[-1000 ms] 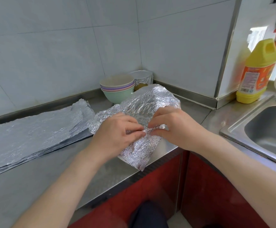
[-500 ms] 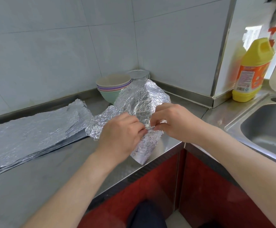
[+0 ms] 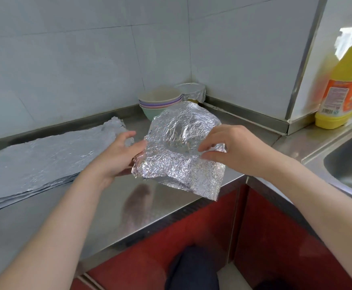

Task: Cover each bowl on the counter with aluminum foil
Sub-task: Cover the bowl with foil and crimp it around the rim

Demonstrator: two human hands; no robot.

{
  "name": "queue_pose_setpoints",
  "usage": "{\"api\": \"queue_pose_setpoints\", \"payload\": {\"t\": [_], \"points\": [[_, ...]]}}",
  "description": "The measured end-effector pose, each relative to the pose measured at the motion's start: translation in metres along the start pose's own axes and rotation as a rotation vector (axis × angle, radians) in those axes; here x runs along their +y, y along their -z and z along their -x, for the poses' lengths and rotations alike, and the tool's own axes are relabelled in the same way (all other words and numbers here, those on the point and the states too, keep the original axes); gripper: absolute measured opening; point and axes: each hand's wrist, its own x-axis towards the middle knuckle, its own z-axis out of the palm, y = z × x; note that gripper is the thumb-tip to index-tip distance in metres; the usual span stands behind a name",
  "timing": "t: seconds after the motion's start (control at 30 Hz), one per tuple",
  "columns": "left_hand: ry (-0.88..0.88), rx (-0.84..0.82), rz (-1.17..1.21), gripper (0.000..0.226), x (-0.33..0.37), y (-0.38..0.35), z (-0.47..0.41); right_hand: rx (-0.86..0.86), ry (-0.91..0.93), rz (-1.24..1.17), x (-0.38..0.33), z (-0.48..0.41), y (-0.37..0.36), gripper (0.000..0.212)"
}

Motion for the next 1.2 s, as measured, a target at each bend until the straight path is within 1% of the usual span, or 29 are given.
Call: {"api": "queue_pose_setpoints", "payload": {"t": [0.07, 0.1, 0.13, 0.23, 0.3, 0.4, 0.47, 0.5, 0.53, 0.57, 0.6, 0.63, 0.67, 0.7, 0.77, 0.8, 0.83, 0.87, 0.9, 0.97, 1.03, 1.2], "points": [[0.019, -0.068, 0.258, 0.051, -0.007, 0.002, -0.001, -0.019, 0.007, -0.019, -0.003, -0.001, -0.003, 0.007], [-0.004, -0.094, 0.349, 0.055, -0.011, 0.004, -0.002, -0.027, -0.003, -0.028, -0.004, -0.002, -0.004, 0.006], [-0.038, -0.119, 0.408, 0.055, -0.013, 0.004, -0.002, -0.034, -0.016, -0.033, -0.004, -0.002, -0.005, 0.006], [-0.133, -0.172, 0.45, 0.037, -0.018, 0.004, -0.003, -0.042, -0.034, -0.009, -0.005, -0.005, -0.008, 0.006], [-0.156, -0.17, 0.435, 0.028, -0.022, 0.004, -0.006, -0.042, -0.017, 0.037, -0.005, -0.006, -0.011, 0.006], [-0.128, -0.182, 0.399, 0.026, -0.028, 0.005, -0.007, -0.049, 0.004, 0.077, -0.006, -0.005, -0.015, 0.007], [-0.114, -0.162, 0.298, 0.029, -0.027, 0.007, -0.007, -0.045, 0.01, 0.082, -0.007, -0.004, -0.016, 0.007], [-0.14, -0.082, 0.205, 0.032, -0.024, 0.008, -0.008, -0.038, 0.012, 0.079, -0.006, -0.003, -0.015, 0.007], [-0.205, 0.038, 0.106, 0.034, -0.017, 0.009, -0.009, -0.03, 0.013, 0.073, -0.006, -0.002, -0.015, 0.007], [-0.307, 0.156, 0.023, 0.033, -0.007, 0.009, -0.008, -0.026, 0.019, 0.067, -0.005, -0.002, -0.015, 0.007], [-0.435, 0.213, -0.046, 0.03, 0.006, 0.007, -0.004, -0.025, 0.025, 0.061, -0.005, -0.002, -0.015, 0.006], [-0.549, 0.185, -0.117, 0.025, 0.019, 0.0, 0.0, -0.023, 0.03, 0.057, -0.005, -0.001, -0.015, 0.006], [-0.621, 0.081, -0.231, 0.018, 0.03, -0.01, 0.003, -0.021, 0.032, 0.052, -0.005, -0.002, -0.016, 0.006], [-0.657, -0.047, -0.389, 0.016, 0.037, -0.022, 0.005, -0.018, 0.033, 0.049, -0.004, -0.002, -0.015, 0.005], [-0.71, -0.28, -0.713, 0.026, 0.036, -0.045, 0.004, 0.0, 0.04, 0.043, -0.002, -0.001, -0.015, 0.005], [-0.751, -0.35, -0.79, 0.029, 0.028, -0.052, 0.002, 0.008, 0.037, 0.036, -0.001, 0.0, -0.015, 0.005], [-0.784, -0.364, -0.796, 0.032, 0.021, -0.055, 0.0, 0.015, 0.032, 0.028, 0.0, 0.001, -0.014, 0.005], [-0.793, -0.333, -0.747, 0.033, 0.015, -0.057, 0.0, 0.025, 0.024, 0.021, 0.001, 0.003, -0.013, 0.006], [-0.791, -0.278, -0.672, 0.033, 0.01, -0.056, 0.0, 0.038, 0.02, 0.016, 0.003, 0.005, -0.013, 0.006], [-0.86, -0.158, -0.595, 0.033, 0.004, -0.057, 0.004, 0.053, 0.029, 0.009, 0.005, 0.006, -0.012, 0.006], [-0.927, -0.095, -0.597, 0.033, 0.003, -0.061, 0.008, 0.046, 0.027, 0.0, 0.006, 0.006, -0.011, 0.005], [-1.005, -0.015, -0.622, 0.024, 0.003, -0.065, 0.006, 0.042, 0.014, -0.081, 0.004, 0.007, -0.007, 0.004]]}}
